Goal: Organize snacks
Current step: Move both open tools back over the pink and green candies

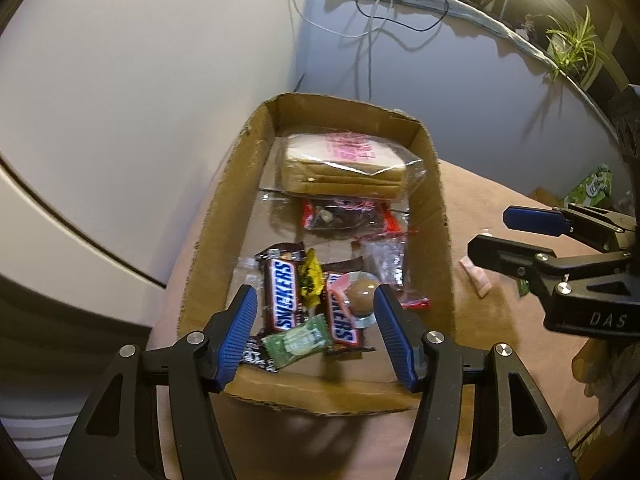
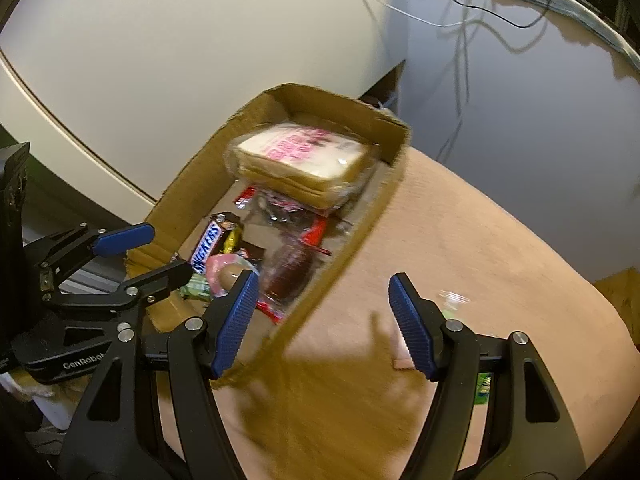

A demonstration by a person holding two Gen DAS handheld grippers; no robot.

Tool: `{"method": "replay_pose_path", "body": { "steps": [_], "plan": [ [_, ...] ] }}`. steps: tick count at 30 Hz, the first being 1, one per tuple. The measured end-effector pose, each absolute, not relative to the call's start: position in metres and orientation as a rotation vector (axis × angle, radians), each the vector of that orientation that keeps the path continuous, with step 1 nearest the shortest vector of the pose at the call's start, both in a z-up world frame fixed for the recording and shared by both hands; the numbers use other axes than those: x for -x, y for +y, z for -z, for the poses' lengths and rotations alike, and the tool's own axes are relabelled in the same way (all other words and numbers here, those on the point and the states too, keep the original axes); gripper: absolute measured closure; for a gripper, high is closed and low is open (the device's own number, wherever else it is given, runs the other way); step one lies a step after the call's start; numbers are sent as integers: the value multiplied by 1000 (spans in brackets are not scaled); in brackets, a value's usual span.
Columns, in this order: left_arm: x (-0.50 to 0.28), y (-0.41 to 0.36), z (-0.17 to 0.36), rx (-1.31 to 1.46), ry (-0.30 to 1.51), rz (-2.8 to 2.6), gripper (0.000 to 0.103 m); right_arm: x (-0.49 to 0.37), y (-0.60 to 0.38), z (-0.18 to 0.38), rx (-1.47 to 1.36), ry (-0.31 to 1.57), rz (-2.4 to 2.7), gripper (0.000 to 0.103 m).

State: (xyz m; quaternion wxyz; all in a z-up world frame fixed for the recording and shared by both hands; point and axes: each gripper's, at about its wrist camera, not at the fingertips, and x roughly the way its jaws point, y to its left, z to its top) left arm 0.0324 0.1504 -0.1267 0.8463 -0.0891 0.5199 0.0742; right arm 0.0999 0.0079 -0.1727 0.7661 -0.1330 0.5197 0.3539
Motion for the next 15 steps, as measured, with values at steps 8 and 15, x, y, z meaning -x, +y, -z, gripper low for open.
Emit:
{"method": "replay_pose_path", "body": {
  "steps": [8, 15],
  "plan": [
    [-37, 124, 120, 178, 1085, -98, 43, -116, -45, 167, 244, 1131, -689, 33],
    [-45, 92, 119, 162, 1089, -32, 43, -134, -101, 168, 198, 1153, -586, 33]
  ]
}}
